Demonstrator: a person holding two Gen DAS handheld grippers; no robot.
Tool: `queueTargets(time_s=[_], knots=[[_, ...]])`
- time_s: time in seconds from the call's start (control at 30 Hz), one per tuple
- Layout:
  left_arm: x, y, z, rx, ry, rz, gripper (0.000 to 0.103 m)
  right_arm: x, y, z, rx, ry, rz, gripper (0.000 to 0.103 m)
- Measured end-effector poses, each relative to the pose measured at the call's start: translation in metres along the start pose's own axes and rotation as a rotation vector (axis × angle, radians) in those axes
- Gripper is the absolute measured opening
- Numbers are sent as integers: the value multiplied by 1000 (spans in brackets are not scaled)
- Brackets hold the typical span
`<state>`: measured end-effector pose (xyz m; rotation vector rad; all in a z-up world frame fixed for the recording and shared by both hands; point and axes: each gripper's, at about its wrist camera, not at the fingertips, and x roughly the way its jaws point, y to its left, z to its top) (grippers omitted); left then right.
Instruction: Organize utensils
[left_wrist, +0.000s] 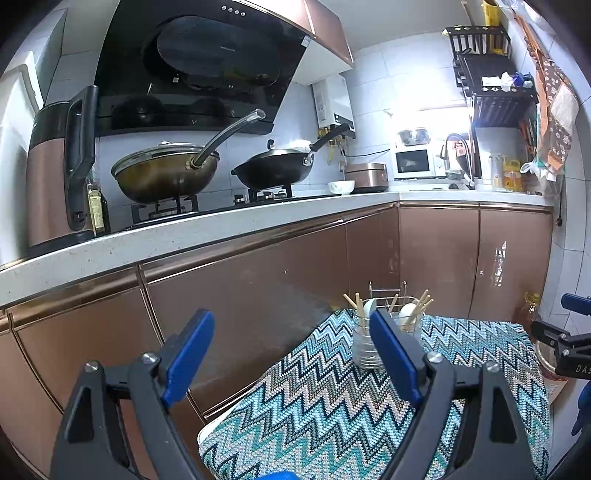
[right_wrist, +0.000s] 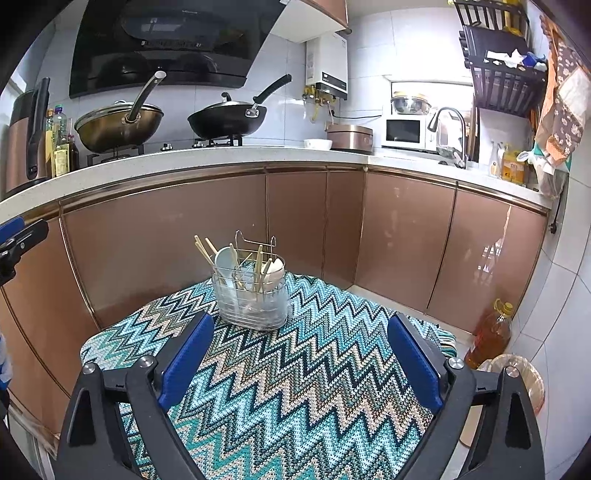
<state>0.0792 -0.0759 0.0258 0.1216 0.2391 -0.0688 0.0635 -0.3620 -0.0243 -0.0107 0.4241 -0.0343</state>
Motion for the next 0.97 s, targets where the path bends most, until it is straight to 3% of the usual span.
queueTargets(time_s=[0.97], knots=[[16, -10, -8, -4, 40, -17, 86, 9, -6, -4, 13, 24, -36, 96]])
